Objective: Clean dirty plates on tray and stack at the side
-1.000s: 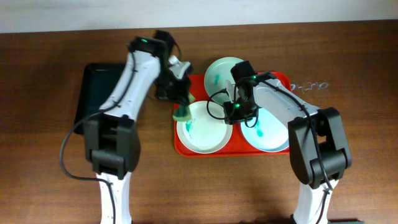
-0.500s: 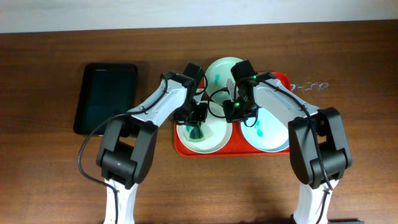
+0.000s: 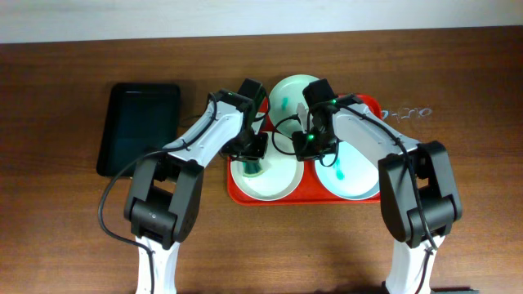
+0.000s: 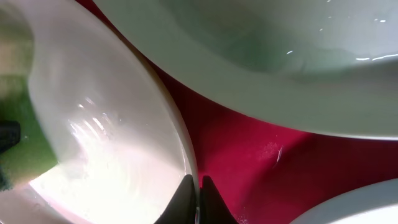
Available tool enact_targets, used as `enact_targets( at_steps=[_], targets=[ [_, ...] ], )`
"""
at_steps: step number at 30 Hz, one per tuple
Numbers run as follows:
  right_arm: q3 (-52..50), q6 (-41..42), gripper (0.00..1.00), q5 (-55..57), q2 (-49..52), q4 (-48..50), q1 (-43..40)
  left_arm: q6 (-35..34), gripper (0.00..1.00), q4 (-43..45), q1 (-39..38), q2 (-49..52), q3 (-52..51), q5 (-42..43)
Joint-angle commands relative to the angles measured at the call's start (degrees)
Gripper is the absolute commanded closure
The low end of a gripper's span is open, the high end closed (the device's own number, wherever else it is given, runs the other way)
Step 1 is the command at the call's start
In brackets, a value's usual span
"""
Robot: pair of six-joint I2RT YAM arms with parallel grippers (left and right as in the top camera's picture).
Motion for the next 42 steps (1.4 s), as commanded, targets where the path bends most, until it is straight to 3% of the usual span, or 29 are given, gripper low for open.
enact_targets(
  at_steps=[1,2,3,6,10,15,16,20,24,27,29,30,32,35,38,40,42],
  targets=[
    [-0.09,-0.24,0.96,0.66,0.50,-0.22,-0.22,0.94,0.84,-0.98,0.35,-1.75,1.20,-0.26],
    [-0.09,-0.24,0.96,0.66,0.50,-0.22,-0.22,0.94,0.97,-1.14,0.33,-1.73,1.01,-0.31],
    [-0.09,-0.22,0.96,0.66,0.50,-0.22,-0.22,0.94,1.00,-1.09,0.35,-1.75,0.98,-0.37],
    [-0.09,-0.24,0.96,0.66,0.50,-0.22,-0.22,0.92,1.00,-2.03,0.33,-1.81,1.01,-1.57],
    [-0.09,-0.22,0.96,0.66,0.50,-0.20,-0.22,0.96,1.00,-4.94,-0.33,-2.03,0.92,8.31],
    [-0.09,-0.22,0.96,0.66,0.50,-0.20,-0.22,0.96,1.00,2.89,-0.42,-2.03,-7.17,7.54],
    [-0.09,-0.22,0.96,0.66,0.50,-0.17,-0.22,0.94,1.00,5.31,-0.42,-2.03,-8.87,4.37],
    [-0.09,-0.24,0.96,0.66,0.50,-0.20,-0.22,-7.19,1.00,8.96,-0.42,-2.25,-11.19,-22.25],
    [-0.09,-0.24,0.96,0.66,0.50,-0.24,-0.22,-7.37,1.00,9.90,-0.39,-5.79,-10.38,-31.23],
    [-0.09,-0.22,0.96,0.66,0.50,-0.22,-0.22,-7.50,1.00,11.21,-0.42,-9.29,-10.38,-28.15],
    [-0.09,-0.22,0.96,0.66,0.50,-0.22,-0.22,-7.48,1.00,11.43,-0.42,-11.30,-10.40,-16.61],
    [-0.09,-0.20,0.96,0.63,0.50,-0.22,-0.22,-7.50,1.00,11.63,-0.42,-11.21,-10.58,-5.79],
    [-0.09,-0.22,0.96,0.63,0.50,-0.17,-0.22,-7.48,1.00,13.40,-0.46,-10.84,-11.74,3.58],
    [-0.09,-0.20,0.96,0.63,0.50,-0.17,-0.22,-7.45,1.00,15.28,-0.46,-10.84,-15.15,4.31],
    [-0.09,-0.17,0.96,0.50,0.50,-0.13,-0.22,-7.48,1.00,17.90,-0.46,-10.84,-20.00,-3.87],
    [0.87,-0.17,0.96,0.37,0.44,-0.79,-0.13,-7.48,1.00,18.27,-0.04,-10.91,-21.35,-20.17],
    [2.49,-0.20,0.96,0.46,-0.15,-2.54,0.02,-7.50,1.00,16.68,0.92,-12.15,-19.21,-21.62]
  ],
)
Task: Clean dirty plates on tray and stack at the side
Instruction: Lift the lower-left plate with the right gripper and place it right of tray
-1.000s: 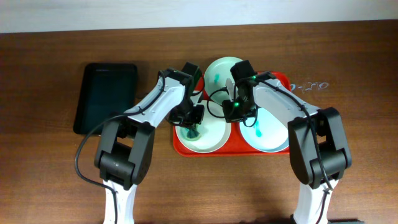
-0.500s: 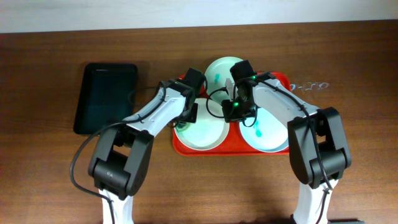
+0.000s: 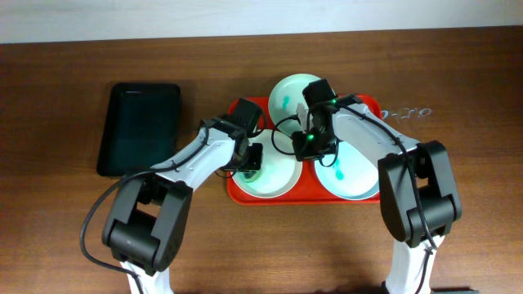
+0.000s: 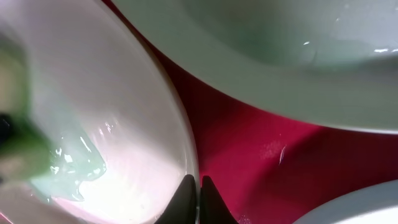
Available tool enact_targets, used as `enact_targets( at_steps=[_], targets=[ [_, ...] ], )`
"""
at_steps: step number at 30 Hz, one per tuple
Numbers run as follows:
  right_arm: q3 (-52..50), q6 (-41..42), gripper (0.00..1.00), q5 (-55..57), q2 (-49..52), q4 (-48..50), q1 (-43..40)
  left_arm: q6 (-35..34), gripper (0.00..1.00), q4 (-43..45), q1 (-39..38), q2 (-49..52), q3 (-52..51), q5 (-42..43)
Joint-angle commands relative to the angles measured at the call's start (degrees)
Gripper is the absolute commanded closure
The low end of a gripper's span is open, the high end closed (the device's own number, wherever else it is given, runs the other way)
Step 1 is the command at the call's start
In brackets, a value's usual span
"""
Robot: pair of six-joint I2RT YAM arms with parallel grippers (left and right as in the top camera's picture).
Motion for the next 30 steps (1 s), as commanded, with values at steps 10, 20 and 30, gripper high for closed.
enact_targets(
  at_steps=[10,20,30],
  targets=[
    [16.17,-0.20,0.96,23.30,-4.79,-14.99,7.15,-0.15,1.00,-3.30,13.55,-17.00,9.25,-1.79],
    [35.78,-0.22,0.96,77.05,-4.79,-33.00,23.45,-0.13,1.00,-7.50,30.64,-17.33,9.25,-1.77],
    [35.76,2.21,0.96,70.03,-4.76,-30.45,26.47,-0.11,1.00,-7.65,31.50,-17.33,9.25,-1.79]
  ],
)
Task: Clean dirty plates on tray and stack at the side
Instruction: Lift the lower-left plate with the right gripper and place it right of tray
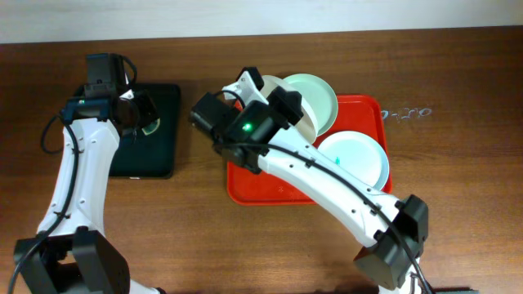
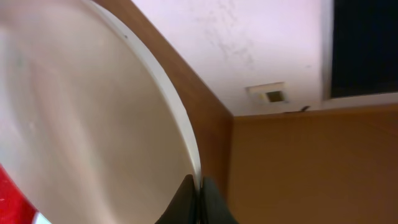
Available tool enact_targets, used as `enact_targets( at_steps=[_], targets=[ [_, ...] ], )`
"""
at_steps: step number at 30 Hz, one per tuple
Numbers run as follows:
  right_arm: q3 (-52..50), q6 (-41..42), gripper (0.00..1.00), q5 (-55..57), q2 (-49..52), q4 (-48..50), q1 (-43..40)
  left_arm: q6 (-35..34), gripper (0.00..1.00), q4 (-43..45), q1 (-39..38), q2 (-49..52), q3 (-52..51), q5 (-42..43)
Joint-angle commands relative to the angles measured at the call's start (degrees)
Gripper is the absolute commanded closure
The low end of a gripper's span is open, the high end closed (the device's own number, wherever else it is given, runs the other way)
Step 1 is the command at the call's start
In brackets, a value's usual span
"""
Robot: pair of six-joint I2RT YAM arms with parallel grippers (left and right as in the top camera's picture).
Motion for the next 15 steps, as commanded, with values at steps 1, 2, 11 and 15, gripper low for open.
enact_targets(
  at_steps=[1,2,11,15],
  targets=[
    [1.16,1.03,0.96,-21.92,-1.18,3.15,-8.07,-0.11,1.00,0.00,0.20,-0.42,0.52,0.61],
    [1.11,-1.33,0.96,-36.28,-1.11,5.27,-13.68,-0.11,1.00,-0.11,0.20,-0.42,0.52,0.61],
    [-1.75,-7.74,0.96,-89.88,7.26,9.16,-71.06,-0.13,1.00,-0.15,0.20,-0.42,0.52,0.66],
    [-1.75,-7.74,0.96,-89.88,13.25,12.37,-83.80,-0.13,1.00,-0.13,0.07,-0.42,0.52,0.66]
  ],
)
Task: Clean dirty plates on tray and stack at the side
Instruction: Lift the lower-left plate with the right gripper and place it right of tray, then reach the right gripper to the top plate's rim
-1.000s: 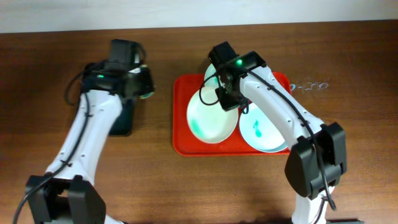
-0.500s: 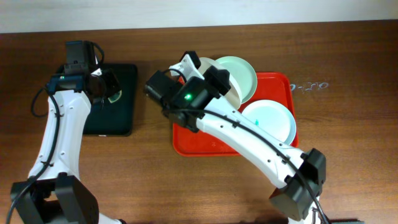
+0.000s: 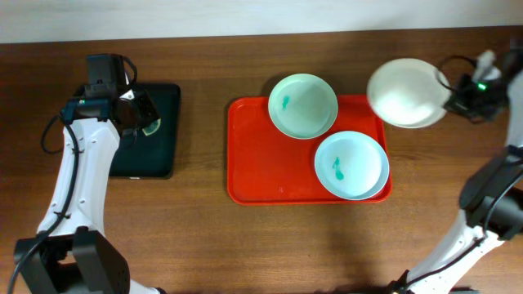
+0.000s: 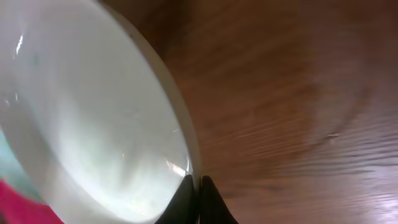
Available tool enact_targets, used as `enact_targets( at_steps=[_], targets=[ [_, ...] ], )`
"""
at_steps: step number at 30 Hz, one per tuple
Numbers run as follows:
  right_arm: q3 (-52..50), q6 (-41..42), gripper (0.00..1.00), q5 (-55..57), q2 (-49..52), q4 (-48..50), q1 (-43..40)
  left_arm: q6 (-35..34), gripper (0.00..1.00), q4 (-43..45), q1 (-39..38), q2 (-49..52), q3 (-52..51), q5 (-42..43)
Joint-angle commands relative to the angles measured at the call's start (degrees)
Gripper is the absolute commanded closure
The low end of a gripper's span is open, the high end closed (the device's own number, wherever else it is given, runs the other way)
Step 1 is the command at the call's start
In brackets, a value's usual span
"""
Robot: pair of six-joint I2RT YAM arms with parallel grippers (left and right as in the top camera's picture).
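My right gripper [image 3: 448,92] is shut on the rim of a white plate [image 3: 404,91], holding it tilted over the red tray's [image 3: 261,171] far right corner and the table beyond. In the right wrist view the fingertips [image 4: 199,186] pinch the white plate's [image 4: 93,124] edge above brown wood. On the tray lie a pale green plate [image 3: 303,105] and a light blue plate [image 3: 351,165], each with a green smear. My left gripper [image 3: 140,117] hangs over the black tray [image 3: 122,151] with a green sponge [image 3: 151,126] at its tips.
The black tray lies at the table's left. A small clear object [image 3: 406,113] lies on the wood right of the red tray, partly under the held plate. The red tray's left half is bare.
My right gripper, still shut on the white plate, has gone from above the red tray's far left corner to the table's far right. The left arm has not moved.
The left gripper pressed the green sponge into the white plate on the tray's left while the right gripper pinched its rim. Then green foam showed in the plate. Then the sponge was over the black tray and the plate lifted; now the plate hangs at the right.
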Motion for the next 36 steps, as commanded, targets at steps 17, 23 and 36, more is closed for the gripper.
enact_targets(
  at_steps=[17,23,36],
  targets=[
    [8.31,-7.58,0.24,-3.30,2.86,-0.70,15.19,-0.13,1.00,0.81,-0.09,-0.35,0.52,2.36],
    [7.21,12.50,0.14,6.60,10.49,1.99,34.18,-0.13,1.00,0.55,-0.09,-0.35,0.52,2.38],
    [-0.63,22.67,0.49,18.12,11.41,3.39,38.77,-0.13,1.00,0.15,-0.09,-0.35,0.52,2.40]
  ],
)
